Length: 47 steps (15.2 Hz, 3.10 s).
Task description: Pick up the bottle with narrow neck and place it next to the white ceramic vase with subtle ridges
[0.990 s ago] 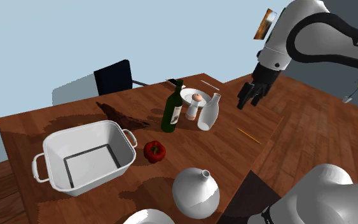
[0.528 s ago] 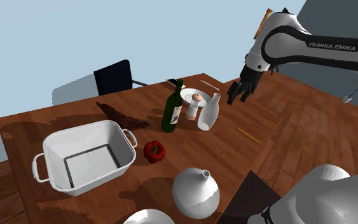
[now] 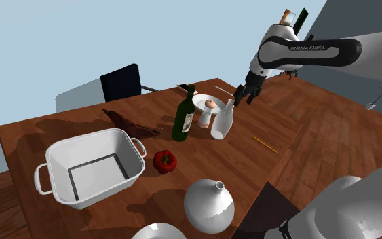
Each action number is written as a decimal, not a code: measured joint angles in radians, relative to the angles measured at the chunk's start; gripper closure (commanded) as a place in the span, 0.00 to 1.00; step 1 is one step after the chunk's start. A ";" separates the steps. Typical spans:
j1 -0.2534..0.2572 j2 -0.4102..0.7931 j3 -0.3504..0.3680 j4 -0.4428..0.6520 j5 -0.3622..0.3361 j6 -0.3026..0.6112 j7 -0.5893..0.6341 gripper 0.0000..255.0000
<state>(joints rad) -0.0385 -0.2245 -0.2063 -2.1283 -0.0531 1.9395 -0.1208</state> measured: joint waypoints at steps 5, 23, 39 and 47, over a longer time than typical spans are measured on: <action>-0.015 0.178 -0.039 0.127 0.043 0.060 -0.070 0.00; -0.042 0.366 -0.060 0.202 0.105 0.176 -0.145 0.00; -0.041 0.349 -0.061 0.235 0.099 0.125 -0.140 1.00; -0.039 0.323 -0.062 0.310 0.089 0.026 -0.132 1.00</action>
<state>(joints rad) -0.0776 0.0987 -0.2679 -1.8183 0.0364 1.9651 -0.2526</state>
